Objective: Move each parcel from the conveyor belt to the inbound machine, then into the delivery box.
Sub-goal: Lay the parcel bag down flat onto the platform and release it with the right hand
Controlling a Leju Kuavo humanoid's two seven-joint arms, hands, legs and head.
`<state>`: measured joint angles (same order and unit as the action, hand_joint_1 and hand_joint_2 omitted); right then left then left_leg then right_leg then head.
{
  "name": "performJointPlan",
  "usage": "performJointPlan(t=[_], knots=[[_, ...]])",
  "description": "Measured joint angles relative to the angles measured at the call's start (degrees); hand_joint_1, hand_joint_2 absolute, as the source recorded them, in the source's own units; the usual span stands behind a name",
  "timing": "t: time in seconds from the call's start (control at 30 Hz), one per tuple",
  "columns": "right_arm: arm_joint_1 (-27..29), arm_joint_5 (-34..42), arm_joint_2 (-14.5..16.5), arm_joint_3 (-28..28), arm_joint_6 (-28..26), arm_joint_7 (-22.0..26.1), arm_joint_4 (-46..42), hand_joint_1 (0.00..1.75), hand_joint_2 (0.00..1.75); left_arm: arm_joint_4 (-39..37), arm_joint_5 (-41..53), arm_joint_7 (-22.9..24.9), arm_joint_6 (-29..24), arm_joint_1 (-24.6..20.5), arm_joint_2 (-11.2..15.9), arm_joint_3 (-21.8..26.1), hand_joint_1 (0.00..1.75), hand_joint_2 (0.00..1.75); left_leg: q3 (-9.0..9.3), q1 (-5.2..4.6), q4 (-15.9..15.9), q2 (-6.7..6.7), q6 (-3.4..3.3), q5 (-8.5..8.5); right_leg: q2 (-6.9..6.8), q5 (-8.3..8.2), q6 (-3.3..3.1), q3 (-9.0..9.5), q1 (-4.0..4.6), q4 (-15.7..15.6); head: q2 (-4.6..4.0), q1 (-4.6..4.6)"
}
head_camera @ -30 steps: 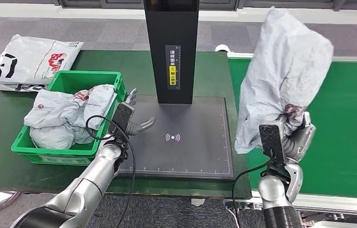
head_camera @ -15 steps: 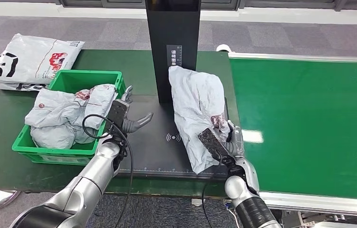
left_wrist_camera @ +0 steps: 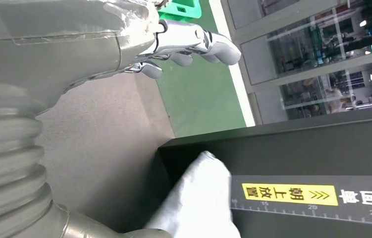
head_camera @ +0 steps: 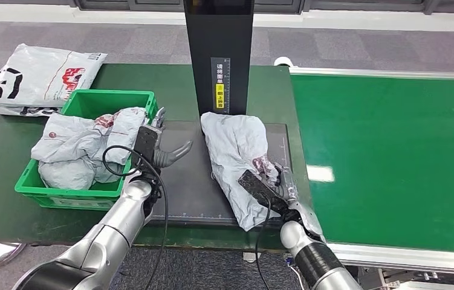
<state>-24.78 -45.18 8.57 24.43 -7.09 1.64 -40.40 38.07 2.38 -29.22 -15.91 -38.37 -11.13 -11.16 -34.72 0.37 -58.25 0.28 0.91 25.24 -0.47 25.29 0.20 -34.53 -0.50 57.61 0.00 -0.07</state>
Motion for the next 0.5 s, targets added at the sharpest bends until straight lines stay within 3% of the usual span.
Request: performJointPlan(t=[0.03, 0.33, 0.5], knots=[[-0.63, -0.17, 0.00, 0.42, 0.36, 0.03, 1.00, 0.00, 1.75, 0.17, -0.16, -0.04, -0.21, 0.00, 0.00, -0.01, 0.00, 1.75, 0.03, 0.00, 0.00, 0.04, 0.00, 0.00, 0.02, 0.00, 0.00, 0.02, 0.00, 0.00, 0.00, 0.00], [-3.22, 1.73, 0.03, 1.71, -3.34, 1.99, 5.68, 0.00, 1.75, 3.04, -1.77, -0.60, -1.87, 1.06, 0.09, 0.02, 0.00, 1.75, 0.12, 0.00, 0.00, 0.04, -0.03, -0.05, -0.02, -0.04, 0.00, 0.15, -0.01, -0.01, 0.00, 0.00], [-2.46, 4.75, 0.02, 1.30, -7.96, 6.11, 5.58, 0.00, 1.75, 4.86, -2.43, -1.51, -2.19, 2.25, 0.33, 0.04, 0.00, 1.75, 0.09, -0.01, 0.00, 0.02, -0.02, -0.08, -0.01, -0.07, 0.01, 0.12, -0.01, 0.00, 0.00, 0.00]])
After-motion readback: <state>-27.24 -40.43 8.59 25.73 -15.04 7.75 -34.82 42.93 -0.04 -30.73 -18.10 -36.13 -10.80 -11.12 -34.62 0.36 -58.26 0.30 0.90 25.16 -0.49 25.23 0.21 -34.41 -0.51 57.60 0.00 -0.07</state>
